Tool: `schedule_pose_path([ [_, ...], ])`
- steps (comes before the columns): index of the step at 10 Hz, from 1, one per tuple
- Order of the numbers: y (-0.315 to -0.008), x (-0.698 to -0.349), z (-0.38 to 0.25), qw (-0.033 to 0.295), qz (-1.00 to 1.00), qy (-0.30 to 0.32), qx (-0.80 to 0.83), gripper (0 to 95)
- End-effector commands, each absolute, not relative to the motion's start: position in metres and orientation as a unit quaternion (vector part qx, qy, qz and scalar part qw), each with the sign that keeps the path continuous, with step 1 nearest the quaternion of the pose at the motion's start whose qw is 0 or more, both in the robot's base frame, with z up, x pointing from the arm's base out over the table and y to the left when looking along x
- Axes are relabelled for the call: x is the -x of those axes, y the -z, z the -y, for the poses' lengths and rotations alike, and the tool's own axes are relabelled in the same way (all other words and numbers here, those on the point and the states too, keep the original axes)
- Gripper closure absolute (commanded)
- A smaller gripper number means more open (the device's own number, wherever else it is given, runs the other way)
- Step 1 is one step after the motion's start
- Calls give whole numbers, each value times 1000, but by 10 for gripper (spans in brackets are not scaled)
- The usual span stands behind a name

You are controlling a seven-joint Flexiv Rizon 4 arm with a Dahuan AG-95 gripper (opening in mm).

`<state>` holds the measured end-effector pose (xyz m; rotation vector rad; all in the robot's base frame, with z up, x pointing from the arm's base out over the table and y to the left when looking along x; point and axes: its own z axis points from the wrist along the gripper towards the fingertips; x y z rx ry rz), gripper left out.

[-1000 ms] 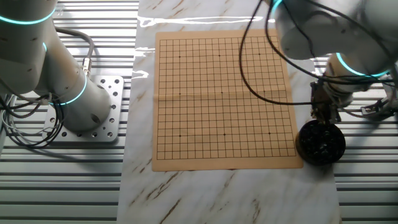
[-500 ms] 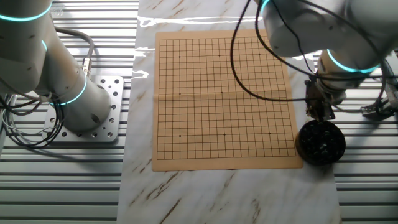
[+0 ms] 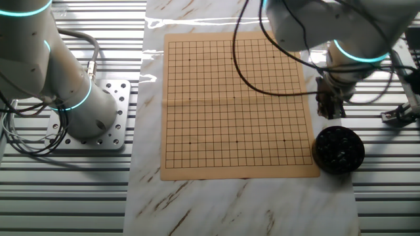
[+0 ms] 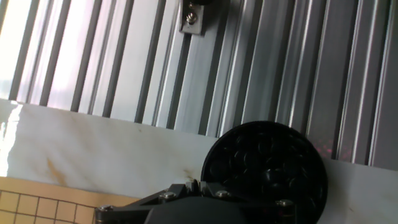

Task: Play the first move as black on the 3-4 point in the upper right corner of the Go board

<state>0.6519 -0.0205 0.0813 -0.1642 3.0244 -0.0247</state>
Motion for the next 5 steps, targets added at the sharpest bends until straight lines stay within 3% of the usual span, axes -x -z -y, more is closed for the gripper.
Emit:
schedule_pose_path([
  [1,-84,-652,17,51,-997,8,49,950],
  [5,-88,-645,0,56,-998,5,29,950],
])
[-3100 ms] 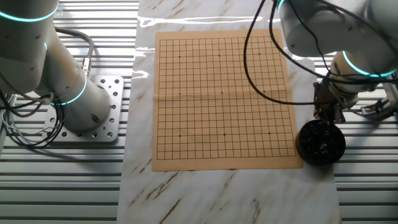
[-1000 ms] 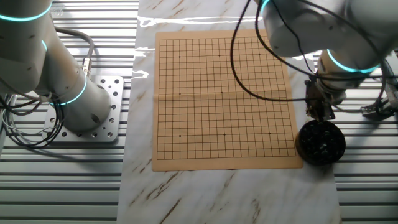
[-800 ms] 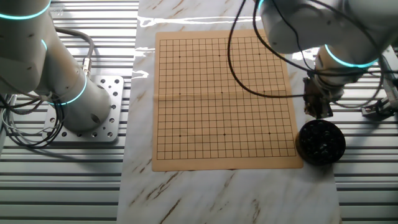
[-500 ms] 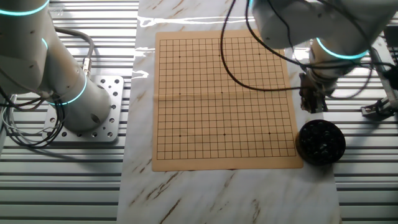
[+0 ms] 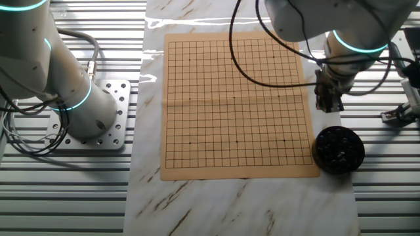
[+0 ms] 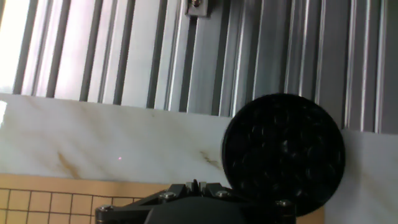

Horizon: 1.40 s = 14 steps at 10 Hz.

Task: Play the first move as black on the 3-4 point in the upper right corner of the Go board

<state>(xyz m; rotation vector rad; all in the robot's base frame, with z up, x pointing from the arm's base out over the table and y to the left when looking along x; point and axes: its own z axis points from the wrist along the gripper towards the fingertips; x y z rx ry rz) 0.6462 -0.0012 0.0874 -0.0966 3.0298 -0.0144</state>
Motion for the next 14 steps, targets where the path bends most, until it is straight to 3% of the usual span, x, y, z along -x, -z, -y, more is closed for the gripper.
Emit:
schedule_pose_path([
  [1,-88,-645,-6,56,-998,7,22,950],
  [14,-87,-644,-34,65,-998,-5,1,950],
])
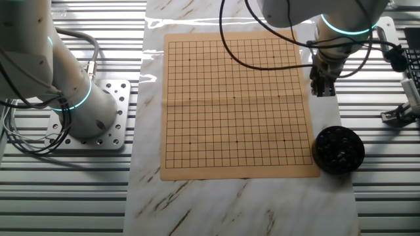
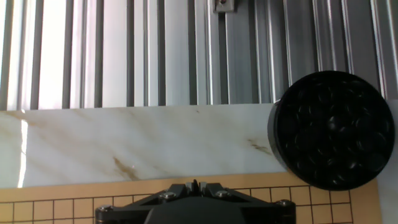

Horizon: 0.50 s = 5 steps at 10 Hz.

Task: Play the first move as black on the 3-4 point in the upper right corner of the Go board

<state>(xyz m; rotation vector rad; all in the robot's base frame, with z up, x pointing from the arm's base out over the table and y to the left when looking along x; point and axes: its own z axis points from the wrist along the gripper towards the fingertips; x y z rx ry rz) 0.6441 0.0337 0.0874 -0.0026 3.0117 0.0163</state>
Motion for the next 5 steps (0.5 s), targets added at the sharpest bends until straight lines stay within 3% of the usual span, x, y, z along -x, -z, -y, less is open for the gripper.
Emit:
schedule_pose_path([
  [1,-87,-645,-35,64,-998,-6,3,950],
  [5,-85,-651,-42,65,-998,-4,9,950],
])
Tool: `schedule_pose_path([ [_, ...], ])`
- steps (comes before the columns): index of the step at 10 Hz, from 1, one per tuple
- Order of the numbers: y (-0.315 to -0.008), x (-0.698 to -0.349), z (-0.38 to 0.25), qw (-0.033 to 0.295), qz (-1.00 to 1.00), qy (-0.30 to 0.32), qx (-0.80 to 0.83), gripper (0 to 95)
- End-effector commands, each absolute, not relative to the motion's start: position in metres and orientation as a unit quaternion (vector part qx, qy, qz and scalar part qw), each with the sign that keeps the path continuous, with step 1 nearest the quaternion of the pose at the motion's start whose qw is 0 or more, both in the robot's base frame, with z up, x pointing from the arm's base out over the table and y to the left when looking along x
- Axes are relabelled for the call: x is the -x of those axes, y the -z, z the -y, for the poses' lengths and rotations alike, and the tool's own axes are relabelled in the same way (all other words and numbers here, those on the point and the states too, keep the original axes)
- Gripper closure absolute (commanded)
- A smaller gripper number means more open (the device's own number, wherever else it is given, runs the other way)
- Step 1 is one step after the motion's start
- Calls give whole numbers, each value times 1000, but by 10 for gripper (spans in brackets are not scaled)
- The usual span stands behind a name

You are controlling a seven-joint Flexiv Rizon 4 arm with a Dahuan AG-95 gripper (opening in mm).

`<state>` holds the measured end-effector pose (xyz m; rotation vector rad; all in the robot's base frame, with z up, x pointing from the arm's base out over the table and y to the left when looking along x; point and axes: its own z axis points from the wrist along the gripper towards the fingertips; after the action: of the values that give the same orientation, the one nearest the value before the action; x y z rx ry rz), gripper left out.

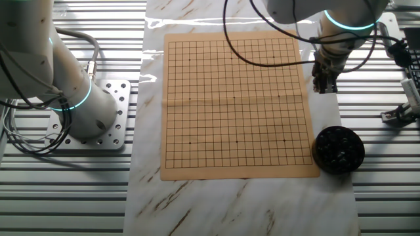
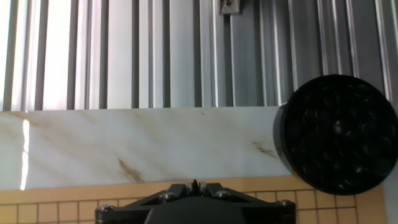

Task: Play the first move as black on the 3-4 point in the upper right corner of the Go board

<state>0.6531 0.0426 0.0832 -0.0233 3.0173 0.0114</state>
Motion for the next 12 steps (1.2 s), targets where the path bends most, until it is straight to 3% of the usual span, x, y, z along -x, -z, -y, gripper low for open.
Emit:
schedule_pose_path([
  [1,-85,-651,-42,64,-998,-4,12,950],
  [12,-84,-651,-42,50,-996,-1,70,950],
])
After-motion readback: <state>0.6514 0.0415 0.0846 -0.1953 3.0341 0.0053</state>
